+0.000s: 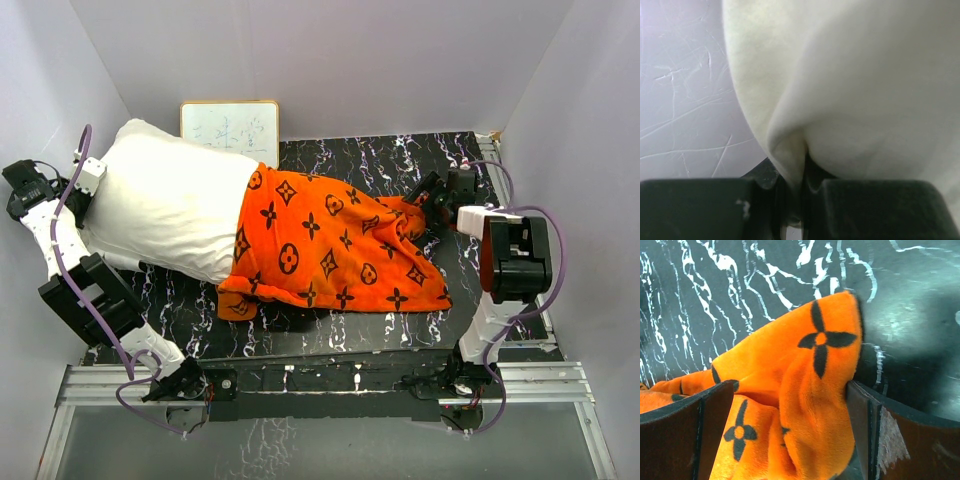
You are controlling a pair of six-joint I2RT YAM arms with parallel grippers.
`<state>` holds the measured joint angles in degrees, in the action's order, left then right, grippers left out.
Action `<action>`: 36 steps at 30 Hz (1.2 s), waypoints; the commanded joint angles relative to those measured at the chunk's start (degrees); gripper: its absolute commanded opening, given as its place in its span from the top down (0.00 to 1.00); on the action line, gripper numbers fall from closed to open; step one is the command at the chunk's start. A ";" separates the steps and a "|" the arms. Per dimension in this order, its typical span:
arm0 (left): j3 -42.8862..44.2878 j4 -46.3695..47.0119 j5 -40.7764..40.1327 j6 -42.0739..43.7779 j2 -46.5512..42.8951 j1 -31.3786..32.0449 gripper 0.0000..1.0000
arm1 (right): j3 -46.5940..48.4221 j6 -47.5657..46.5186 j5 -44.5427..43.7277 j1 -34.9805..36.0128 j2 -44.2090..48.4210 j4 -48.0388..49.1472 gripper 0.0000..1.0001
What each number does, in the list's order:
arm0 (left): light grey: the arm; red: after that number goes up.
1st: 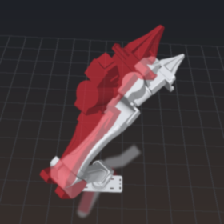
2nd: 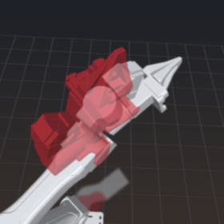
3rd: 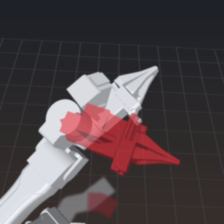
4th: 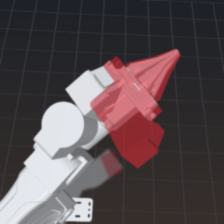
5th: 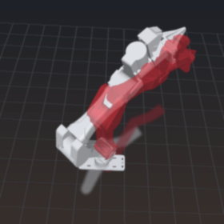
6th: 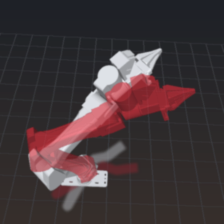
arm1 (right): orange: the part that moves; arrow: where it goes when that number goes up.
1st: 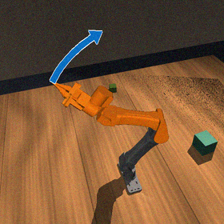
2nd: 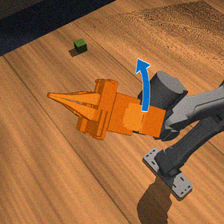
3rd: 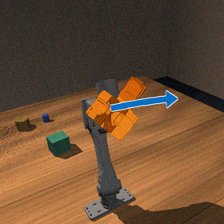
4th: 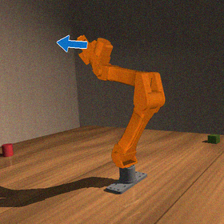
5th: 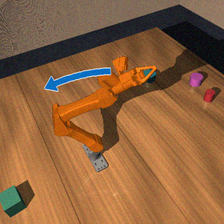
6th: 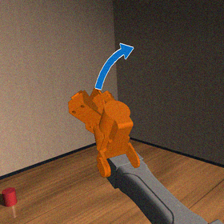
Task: Remove the pillowcase from the pillow
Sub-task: Remove the pillow from the pillowcase.
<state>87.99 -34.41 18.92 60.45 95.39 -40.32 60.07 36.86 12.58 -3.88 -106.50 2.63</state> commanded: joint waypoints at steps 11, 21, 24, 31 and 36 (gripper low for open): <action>0.54 3.33 4.17 0.45 -3.09 0.21 1.00 | -2.33 7.89 4.11 10.71 -3.14 8.66 0.02; 0.09 3.67 4.68 0.28 -3.37 0.19 1.00 | 9.40 5.12 4.08 16.27 -9.73 3.21 0.06; -0.20 3.81 4.73 0.27 -3.46 0.16 1.00 | 13.72 1.05 2.45 17.71 -11.82 -1.25 0.29; -0.62 4.18 4.73 0.78 -3.66 0.15 1.00 | 20.29 -10.80 -2.37 19.68 -14.04 -12.29 0.75; -1.74 4.81 3.41 2.67 -4.58 0.03 1.00 | 24.25 -11.42 -16.88 18.21 -12.30 -21.21 0.92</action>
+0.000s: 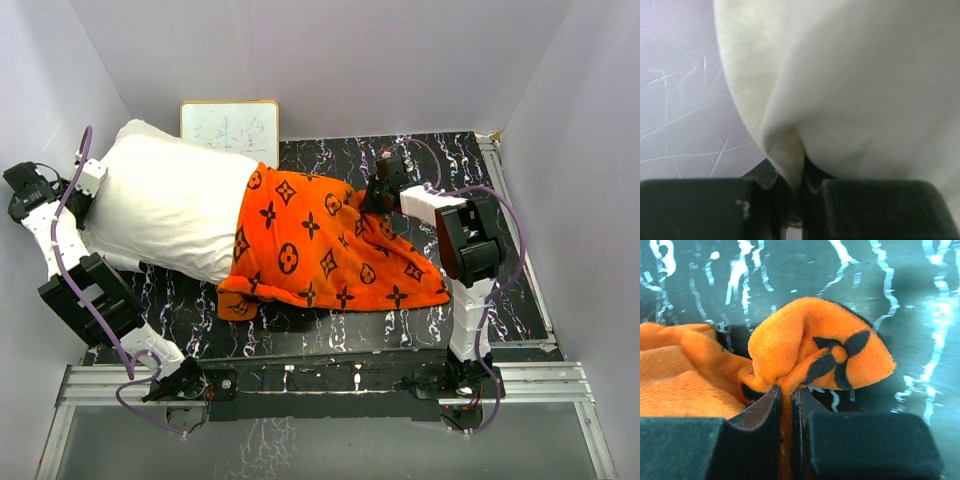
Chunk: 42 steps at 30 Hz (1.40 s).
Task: Remove the pillowcase from the pillow
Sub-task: Remove the pillow from the pillowcase.
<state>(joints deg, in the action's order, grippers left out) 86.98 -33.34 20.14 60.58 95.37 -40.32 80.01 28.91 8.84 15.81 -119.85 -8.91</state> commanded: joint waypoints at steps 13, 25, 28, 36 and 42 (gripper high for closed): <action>-2.56 5.64 -0.07 6.35 -2.47 -3.96 1.00 | -12.04 11.24 -18.84 -23.07 22.94 -5.47 0.92; 0.02 6.53 1.57 8.87 0.51 -9.86 1.00 | -17.49 22.42 -18.73 -37.75 33.48 -7.60 0.92; 1.00 6.18 2.44 9.40 1.47 -11.40 1.00 | -17.63 22.58 -14.95 -38.44 34.40 -6.96 0.92; -0.34 7.34 3.64 8.46 0.48 -11.03 1.00 | -22.79 26.16 -20.64 -39.86 39.99 -7.35 0.92; 3.75 8.89 -0.14 12.07 4.12 -12.96 1.00 | -21.84 36.14 -17.47 -43.47 39.23 -9.94 0.92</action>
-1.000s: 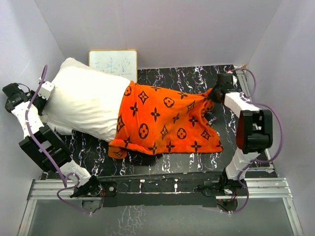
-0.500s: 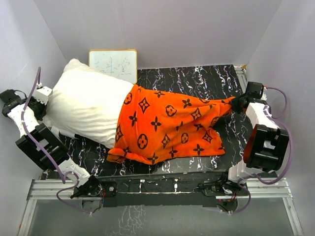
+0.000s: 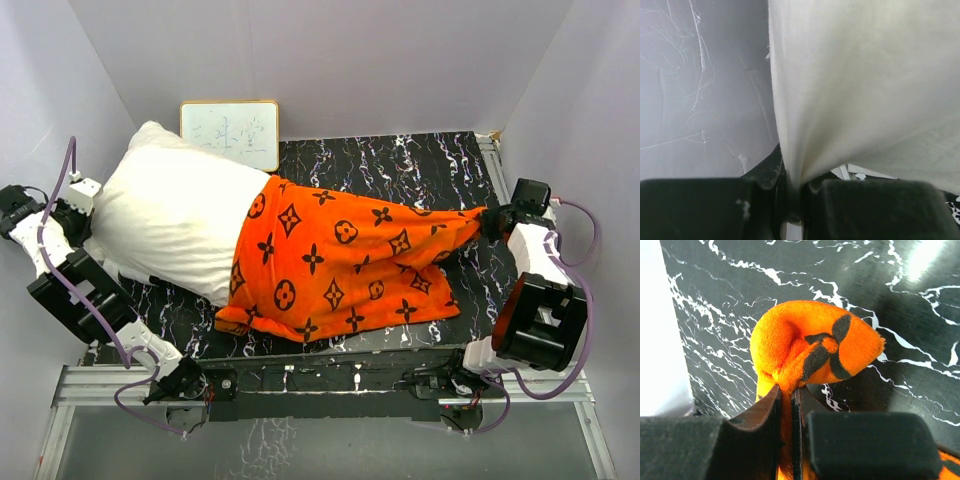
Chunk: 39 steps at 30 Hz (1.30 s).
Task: Remove the pillowcase from the pillow
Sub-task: Remove the pillow from the pillowcase.
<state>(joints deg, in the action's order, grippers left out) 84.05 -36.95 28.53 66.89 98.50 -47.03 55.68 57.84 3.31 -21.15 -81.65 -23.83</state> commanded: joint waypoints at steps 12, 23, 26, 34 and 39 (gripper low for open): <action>7.86 23.86 -14.66 12.04 5.09 -7.99 1.00 | 18.42 10.92 -14.25 -9.14 -5.36 -1.12 0.92; 6.27 12.79 -9.62 6.05 -0.78 -1.48 1.00 | 17.03 -11.00 -17.84 1.54 -4.29 13.13 0.82; 5.58 8.37 -9.15 1.33 -3.76 4.43 1.00 | 17.08 -24.33 -20.71 9.95 -3.80 12.32 0.36; 7.44 4.78 -11.25 -7.81 -4.77 12.74 1.00 | -6.04 -55.41 -30.08 40.73 17.39 23.80 0.02; 8.33 4.37 -12.62 -9.52 -4.31 12.92 1.00 | -15.74 -61.43 -37.61 72.53 27.24 22.60 0.02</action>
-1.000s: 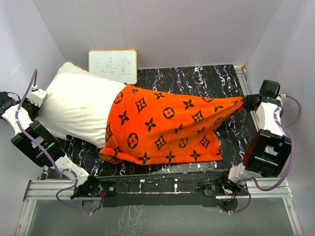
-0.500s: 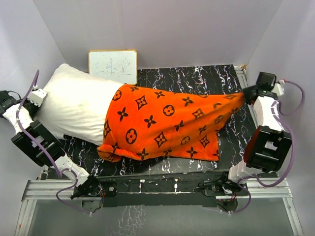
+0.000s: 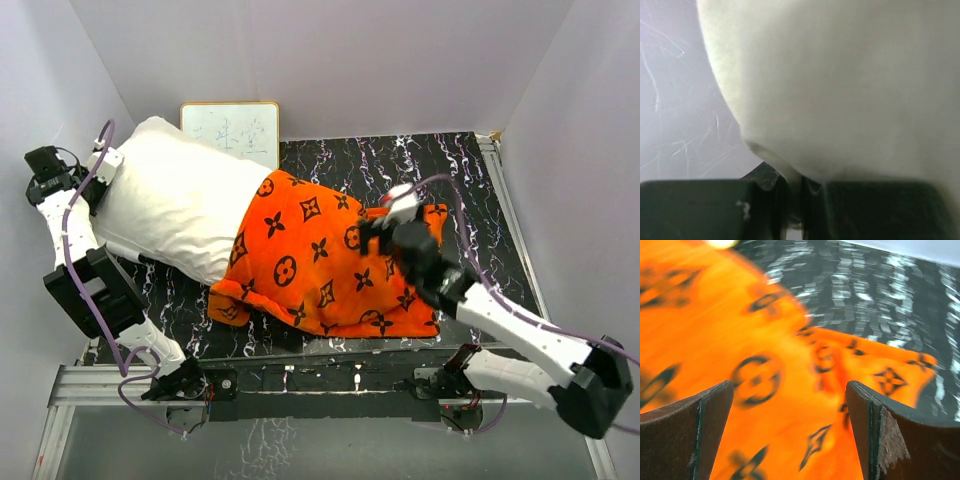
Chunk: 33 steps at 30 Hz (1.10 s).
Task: Remove the pillowcase from the pillow
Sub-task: Remove the pillow from the pillowcase.
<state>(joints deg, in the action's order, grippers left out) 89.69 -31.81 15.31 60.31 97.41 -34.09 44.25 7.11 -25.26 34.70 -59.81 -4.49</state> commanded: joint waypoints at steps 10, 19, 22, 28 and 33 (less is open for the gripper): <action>0.27 -0.37 -0.04 -2.79 -5.69 0.08 1.00 | -0.72 -1.41 -30.51 57.96 -15.50 -4.89 0.02; 0.62 -0.41 0.22 -2.92 -6.07 0.07 1.00 | 3.80 -0.10 -32.21 52.59 -29.61 0.98 0.02; 0.30 -0.02 0.22 -2.92 -6.26 0.07 1.00 | 4.63 -0.32 -29.53 49.81 -31.67 4.69 0.02; -0.12 0.67 -0.49 -2.01 -6.50 0.07 1.00 | 5.63 6.30 -31.17 45.59 -36.60 0.03 0.03; -0.30 1.87 -1.44 -1.02 -6.39 0.07 1.00 | 1.08 16.32 -32.13 42.53 -33.42 -5.92 0.24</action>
<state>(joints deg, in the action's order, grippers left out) 89.10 -33.04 13.21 58.19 95.92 -34.33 47.53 13.56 -53.67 79.26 -96.51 -6.31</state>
